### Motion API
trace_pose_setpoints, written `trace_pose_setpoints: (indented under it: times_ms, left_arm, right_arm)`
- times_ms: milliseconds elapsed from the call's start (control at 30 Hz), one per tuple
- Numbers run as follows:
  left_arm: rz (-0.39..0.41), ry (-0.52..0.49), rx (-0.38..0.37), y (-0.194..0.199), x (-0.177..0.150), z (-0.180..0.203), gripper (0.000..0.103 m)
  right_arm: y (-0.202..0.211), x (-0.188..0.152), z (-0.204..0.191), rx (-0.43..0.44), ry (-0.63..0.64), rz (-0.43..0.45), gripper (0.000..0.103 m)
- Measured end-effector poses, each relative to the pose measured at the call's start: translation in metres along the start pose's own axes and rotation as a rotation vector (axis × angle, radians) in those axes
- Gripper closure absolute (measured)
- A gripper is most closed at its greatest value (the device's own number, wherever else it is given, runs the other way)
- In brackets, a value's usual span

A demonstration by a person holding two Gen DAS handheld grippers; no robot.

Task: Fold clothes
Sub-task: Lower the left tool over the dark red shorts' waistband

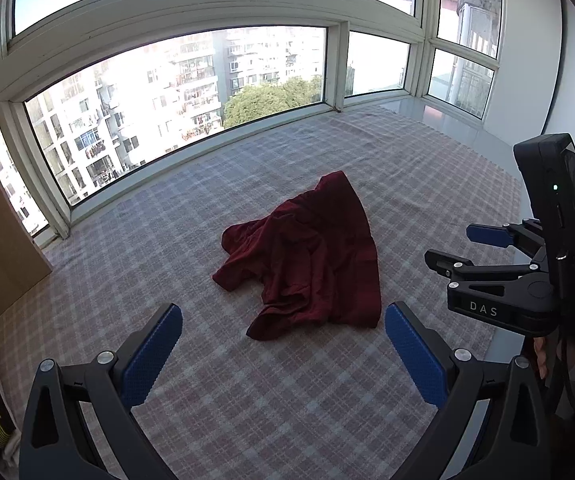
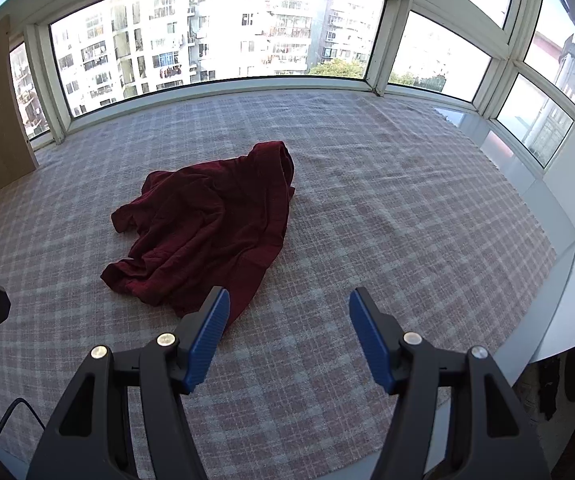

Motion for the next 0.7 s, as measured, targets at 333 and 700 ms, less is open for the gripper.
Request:
trace_pose_setpoints:
  times_ms: [333,700]
  left_arm:
    - [-0.057,-0.017,-0.03,-0.048,0.017,0.02,0.001]
    - [-0.101,-0.033,-0.037,-0.081,0.02,0.03,0.001]
  right_arm:
    - [-0.039,0.016,0.017,-0.011,-0.01,-0.038,0.041]
    - [-0.074,0.037,0.03,-0.008,0.013,-0.055,0.041]
Point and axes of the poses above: each gripper's, at about its wrist camera, not at the fingertips, and y roughly against the way its jaws point, z to its right, x to its top, the point moved 6 cm from there along -y, roughly the way its jaws point, and after that the axes turned 7 degrees about -z, right-handed, at the moved point
